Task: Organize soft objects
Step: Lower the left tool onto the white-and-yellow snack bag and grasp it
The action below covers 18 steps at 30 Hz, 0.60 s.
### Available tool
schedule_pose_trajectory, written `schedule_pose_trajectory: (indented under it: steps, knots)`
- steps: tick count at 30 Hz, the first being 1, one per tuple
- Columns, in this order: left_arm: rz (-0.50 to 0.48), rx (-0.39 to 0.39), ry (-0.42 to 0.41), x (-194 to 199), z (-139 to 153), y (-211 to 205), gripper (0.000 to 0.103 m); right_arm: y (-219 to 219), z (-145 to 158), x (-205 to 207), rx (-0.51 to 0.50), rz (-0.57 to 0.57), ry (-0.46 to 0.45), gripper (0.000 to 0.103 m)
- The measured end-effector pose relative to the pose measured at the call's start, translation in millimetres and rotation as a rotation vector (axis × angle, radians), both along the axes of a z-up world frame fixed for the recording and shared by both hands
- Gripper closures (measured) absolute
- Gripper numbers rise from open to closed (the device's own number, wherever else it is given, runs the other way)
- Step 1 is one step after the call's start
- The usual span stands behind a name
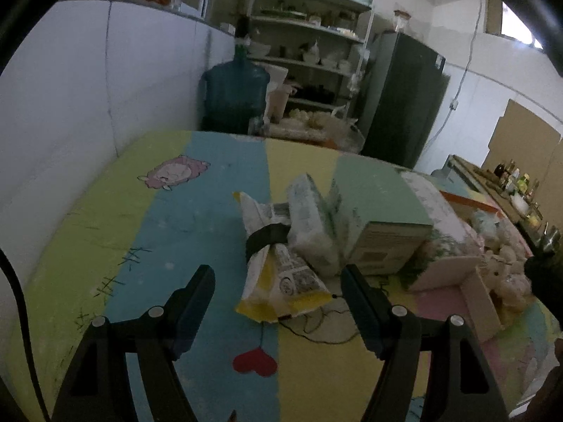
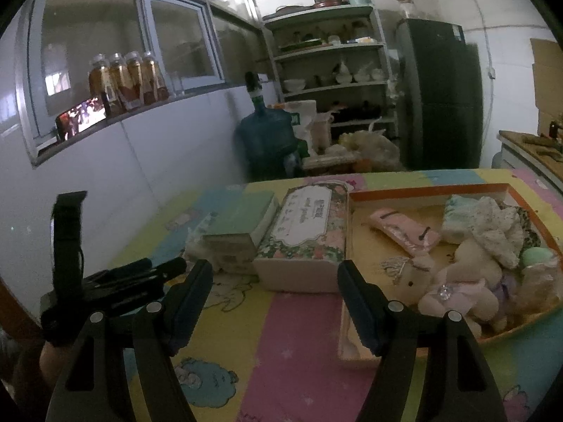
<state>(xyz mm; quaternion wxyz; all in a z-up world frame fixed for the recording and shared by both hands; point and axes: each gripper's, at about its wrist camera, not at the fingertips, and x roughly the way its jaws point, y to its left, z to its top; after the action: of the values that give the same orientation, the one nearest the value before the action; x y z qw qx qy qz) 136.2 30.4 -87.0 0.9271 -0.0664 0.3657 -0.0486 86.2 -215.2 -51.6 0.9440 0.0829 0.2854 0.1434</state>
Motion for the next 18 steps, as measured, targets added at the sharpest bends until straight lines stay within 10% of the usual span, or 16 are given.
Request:
schedule_pose_trajectory:
  steps: [18]
  knots:
    - [-0.069, -0.078, 0.123, 34, -22, 7, 0.037, -1, -12, 22, 0.016, -0.001, 0.036, 0.028]
